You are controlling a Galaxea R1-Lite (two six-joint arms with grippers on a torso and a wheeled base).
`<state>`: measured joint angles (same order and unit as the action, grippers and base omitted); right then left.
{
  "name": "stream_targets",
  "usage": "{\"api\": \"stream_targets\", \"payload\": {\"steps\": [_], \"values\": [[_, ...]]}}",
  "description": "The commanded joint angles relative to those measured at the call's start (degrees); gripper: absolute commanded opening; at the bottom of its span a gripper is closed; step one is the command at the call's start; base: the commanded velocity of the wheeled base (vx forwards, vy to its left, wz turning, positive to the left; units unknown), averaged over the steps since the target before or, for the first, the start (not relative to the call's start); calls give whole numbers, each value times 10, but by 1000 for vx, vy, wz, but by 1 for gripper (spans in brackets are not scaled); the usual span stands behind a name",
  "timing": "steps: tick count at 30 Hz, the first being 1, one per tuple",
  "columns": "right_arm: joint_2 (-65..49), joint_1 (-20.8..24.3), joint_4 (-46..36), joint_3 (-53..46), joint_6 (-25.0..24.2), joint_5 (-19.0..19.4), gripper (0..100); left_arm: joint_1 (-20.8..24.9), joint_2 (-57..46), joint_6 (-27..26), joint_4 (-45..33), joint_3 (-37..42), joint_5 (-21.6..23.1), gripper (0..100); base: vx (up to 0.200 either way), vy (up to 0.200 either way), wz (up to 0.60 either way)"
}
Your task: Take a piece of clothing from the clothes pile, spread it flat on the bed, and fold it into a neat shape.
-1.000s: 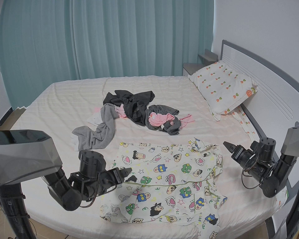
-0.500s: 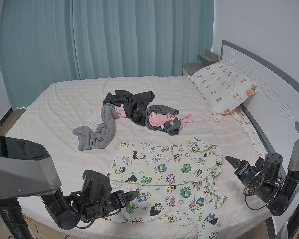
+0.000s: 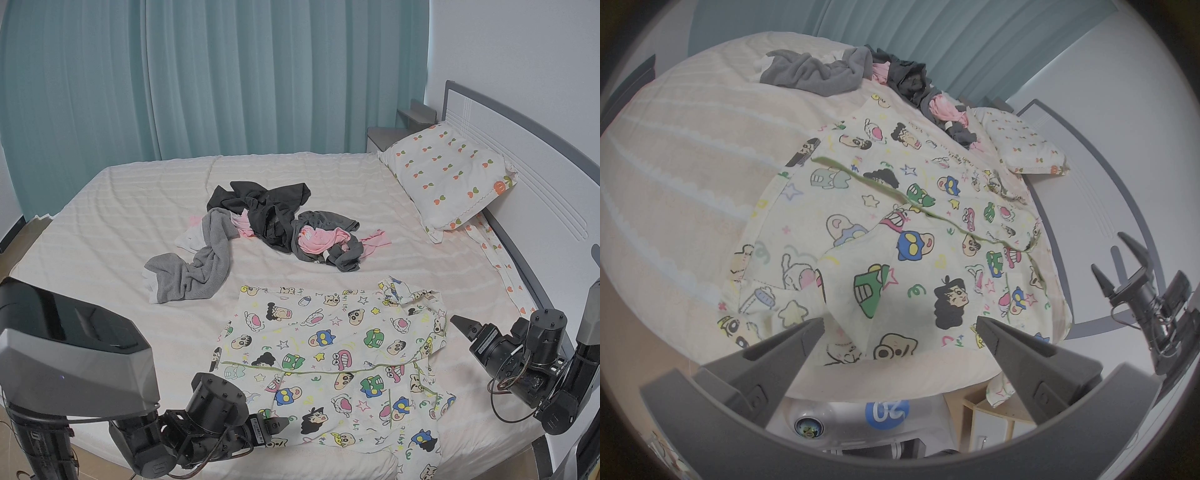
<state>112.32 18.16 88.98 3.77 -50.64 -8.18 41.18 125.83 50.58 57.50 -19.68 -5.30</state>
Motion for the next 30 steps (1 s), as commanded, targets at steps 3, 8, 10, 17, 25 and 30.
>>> {"api": "stream_targets", "payload": {"steps": [3, 8, 10, 17, 25, 30], "values": [[-5, 0, 7, 1, 0, -1, 100, 7, 54, -3, 1, -34, -37, 100, 0, 0, 0], [-7, 0, 7, 0, 1, -1, 100, 14, 55, -4, 0, -34, -37, 100, 0, 0, 0], [-5, 0, 7, 1, 0, -1, 100, 14, 55, -4, 0, -34, -37, 100, 0, 0, 0], [-5, 0, 6, 0, 0, -1, 100, 17, 55, -5, -5, -39, -39, 100, 0, 0, 0], [-4, 1, 6, 0, 0, 0, 100, 23, 53, -4, -5, -19, -52, 100, 0, 0, 0], [-4, 1, 6, 0, 0, 0, 100, 18, 57, -4, 0, -31, -59, 100, 0, 0, 0]]}}
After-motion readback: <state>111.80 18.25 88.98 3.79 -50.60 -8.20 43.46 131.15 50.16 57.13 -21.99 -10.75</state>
